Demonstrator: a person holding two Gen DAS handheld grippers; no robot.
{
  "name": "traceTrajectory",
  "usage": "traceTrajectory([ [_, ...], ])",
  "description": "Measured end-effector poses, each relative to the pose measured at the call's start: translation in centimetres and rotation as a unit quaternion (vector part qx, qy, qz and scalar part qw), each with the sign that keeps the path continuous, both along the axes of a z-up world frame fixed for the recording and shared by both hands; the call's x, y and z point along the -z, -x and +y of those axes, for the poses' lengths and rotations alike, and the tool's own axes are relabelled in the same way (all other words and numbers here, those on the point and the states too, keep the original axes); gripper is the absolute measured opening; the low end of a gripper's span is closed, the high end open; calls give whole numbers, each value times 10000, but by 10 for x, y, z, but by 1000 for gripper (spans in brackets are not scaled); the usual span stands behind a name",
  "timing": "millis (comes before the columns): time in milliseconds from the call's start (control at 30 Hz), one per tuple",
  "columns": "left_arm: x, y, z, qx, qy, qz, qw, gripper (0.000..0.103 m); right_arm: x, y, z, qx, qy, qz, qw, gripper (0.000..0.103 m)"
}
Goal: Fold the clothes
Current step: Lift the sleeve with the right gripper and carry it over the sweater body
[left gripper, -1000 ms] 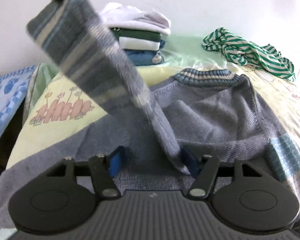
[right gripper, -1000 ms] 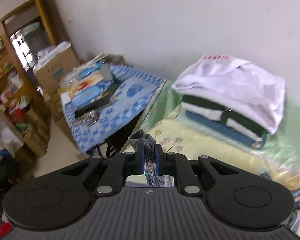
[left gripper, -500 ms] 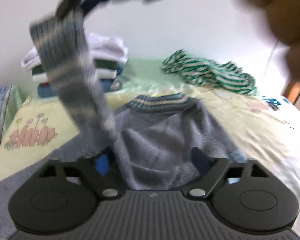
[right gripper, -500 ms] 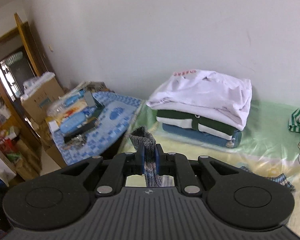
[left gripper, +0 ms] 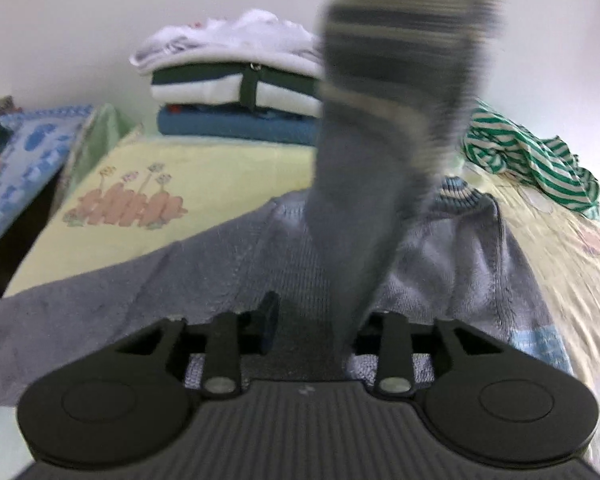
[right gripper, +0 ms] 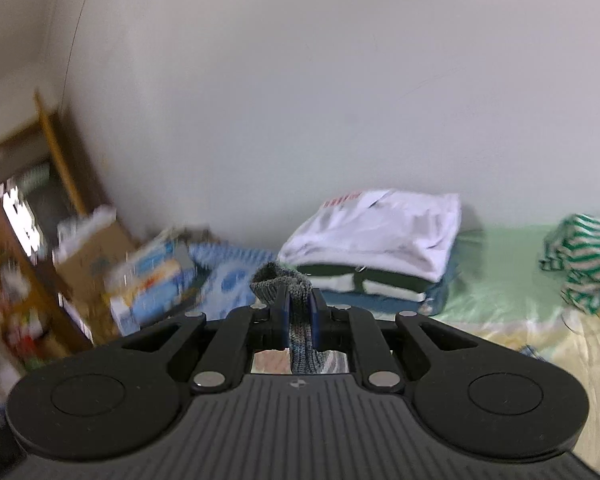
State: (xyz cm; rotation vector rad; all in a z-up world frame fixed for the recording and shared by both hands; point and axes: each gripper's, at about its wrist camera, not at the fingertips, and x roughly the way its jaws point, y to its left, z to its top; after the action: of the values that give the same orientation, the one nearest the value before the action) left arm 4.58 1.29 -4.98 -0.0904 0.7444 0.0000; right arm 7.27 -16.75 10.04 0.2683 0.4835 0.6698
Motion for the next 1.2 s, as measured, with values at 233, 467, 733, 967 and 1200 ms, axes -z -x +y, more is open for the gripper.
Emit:
traceTrajectory([
  [233, -6, 1, -32, -84, -612, -248, 9978, 64, 5, 46, -78, 682, -947, -50, 9932, 10],
  [467, -1, 12, -66, 179, -1474, -558, 9873, 77, 16, 85, -132, 1121, -1592, 79, 9808, 10],
  [733, 1, 17, -76, 905, -2239, -804, 9671, 91, 38, 152, -142, 1432, -1452, 124, 9789, 10],
  [967, 5, 25, -81, 1702, -2687, -1128, 9413, 93, 55, 209, -135, 2103, -1444, 176, 9668, 10],
  [1200, 11, 34, -85, 2479, -3200, -1558, 9010, 93, 81, 263, -101, 2620, -991, 393, 9592, 10],
])
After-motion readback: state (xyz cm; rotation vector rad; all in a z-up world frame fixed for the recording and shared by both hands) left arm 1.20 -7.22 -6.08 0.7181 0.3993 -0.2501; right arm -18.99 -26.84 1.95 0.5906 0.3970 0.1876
